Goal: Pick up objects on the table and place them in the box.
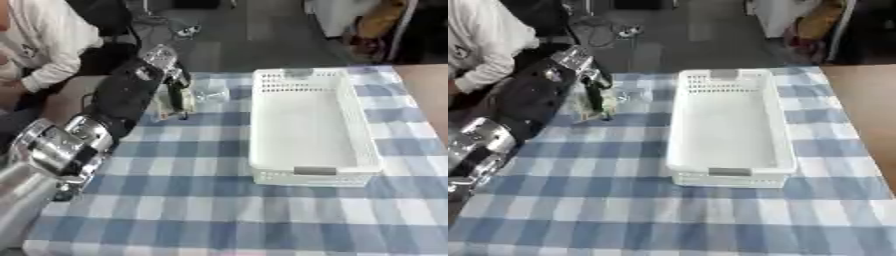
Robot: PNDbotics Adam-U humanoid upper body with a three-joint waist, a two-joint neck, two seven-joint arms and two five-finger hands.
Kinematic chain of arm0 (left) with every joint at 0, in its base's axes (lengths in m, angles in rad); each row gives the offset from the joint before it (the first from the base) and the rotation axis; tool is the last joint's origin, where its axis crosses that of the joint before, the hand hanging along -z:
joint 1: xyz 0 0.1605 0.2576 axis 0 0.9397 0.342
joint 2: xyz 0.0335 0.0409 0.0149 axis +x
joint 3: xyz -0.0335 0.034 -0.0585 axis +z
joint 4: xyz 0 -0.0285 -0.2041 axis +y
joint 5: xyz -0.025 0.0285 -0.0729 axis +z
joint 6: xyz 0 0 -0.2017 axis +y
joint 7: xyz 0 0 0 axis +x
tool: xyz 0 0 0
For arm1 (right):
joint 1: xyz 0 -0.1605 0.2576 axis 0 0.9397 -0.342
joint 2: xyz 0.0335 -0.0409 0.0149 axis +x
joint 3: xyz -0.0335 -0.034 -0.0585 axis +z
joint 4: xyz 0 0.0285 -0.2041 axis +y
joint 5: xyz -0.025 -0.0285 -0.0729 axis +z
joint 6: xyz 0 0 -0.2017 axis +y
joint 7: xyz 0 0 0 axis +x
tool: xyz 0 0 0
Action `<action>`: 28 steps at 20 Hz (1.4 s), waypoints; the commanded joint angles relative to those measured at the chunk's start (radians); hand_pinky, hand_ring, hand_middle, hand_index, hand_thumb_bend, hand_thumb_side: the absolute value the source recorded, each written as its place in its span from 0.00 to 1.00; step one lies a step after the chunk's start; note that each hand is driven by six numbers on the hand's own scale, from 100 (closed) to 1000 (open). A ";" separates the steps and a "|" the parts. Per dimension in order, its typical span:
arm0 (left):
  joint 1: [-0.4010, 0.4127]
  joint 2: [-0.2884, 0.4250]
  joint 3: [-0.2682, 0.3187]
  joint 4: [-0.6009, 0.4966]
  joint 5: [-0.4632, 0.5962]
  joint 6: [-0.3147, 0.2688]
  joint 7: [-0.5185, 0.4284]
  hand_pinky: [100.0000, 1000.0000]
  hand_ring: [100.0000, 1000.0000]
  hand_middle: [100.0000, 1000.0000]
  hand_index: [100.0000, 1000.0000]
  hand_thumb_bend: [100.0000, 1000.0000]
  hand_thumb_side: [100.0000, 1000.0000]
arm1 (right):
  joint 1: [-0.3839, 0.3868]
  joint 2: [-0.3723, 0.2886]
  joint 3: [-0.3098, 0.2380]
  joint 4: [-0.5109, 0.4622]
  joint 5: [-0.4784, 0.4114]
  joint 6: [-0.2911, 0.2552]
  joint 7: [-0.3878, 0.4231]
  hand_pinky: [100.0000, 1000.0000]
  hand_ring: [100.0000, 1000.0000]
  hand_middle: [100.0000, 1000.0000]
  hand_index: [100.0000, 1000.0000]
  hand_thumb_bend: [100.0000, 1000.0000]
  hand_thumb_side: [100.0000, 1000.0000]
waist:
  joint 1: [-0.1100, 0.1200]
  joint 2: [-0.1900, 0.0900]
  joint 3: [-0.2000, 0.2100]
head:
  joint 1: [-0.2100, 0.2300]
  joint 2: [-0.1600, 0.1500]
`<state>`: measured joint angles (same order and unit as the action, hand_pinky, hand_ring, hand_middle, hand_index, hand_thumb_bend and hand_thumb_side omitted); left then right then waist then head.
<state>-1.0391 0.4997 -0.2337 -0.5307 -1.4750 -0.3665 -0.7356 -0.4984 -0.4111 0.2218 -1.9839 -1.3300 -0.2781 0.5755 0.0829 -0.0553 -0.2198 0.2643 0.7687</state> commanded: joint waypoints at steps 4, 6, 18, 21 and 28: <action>-0.060 0.067 -0.027 -0.167 0.170 -0.082 -0.093 0.00 0.00 0.00 0.29 0.00 0.67 | -0.001 -0.024 -0.007 -0.016 0.008 -0.004 -0.002 0.11 0.11 0.20 0.30 0.00 0.98 | -0.004 -0.015 0.005 | -0.016 -0.040; -0.070 0.054 -0.048 -0.201 0.228 -0.101 -0.064 0.00 0.00 0.00 0.29 0.00 0.67 | -0.003 -0.023 -0.005 -0.016 0.008 -0.003 -0.002 0.11 0.11 0.20 0.30 0.00 0.98 | -0.004 -0.016 0.002 | -0.013 -0.044; -0.106 -0.049 -0.119 -0.248 0.352 -0.249 0.250 0.00 0.00 0.00 0.30 0.00 0.67 | -0.046 0.013 0.001 -0.016 -0.017 0.011 -0.006 0.11 0.12 0.21 0.30 0.00 0.98 | 0.001 -0.005 -0.044 | -0.010 -0.090; -0.111 -0.071 -0.122 -0.227 0.351 -0.259 0.295 0.00 0.00 0.00 0.30 0.00 0.67 | -0.057 0.023 0.001 -0.016 -0.025 0.015 -0.007 0.12 0.12 0.21 0.30 0.00 0.97 | 0.002 -0.004 -0.056 | -0.001 -0.093; -0.113 -0.091 -0.111 -0.193 0.343 -0.277 0.353 0.31 0.42 0.46 0.62 0.01 0.88 | -0.075 0.038 0.004 -0.016 -0.036 0.025 -0.009 0.12 0.12 0.21 0.30 0.00 0.97 | 0.006 0.001 -0.074 | 0.007 -0.093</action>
<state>-1.1216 0.3974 -0.3559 -0.7196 -1.1311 -0.6424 -0.3956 -0.5524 -0.3721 0.2286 -1.9853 -1.3620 -0.2575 0.5666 0.0932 -0.0458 -0.2946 0.2628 0.6880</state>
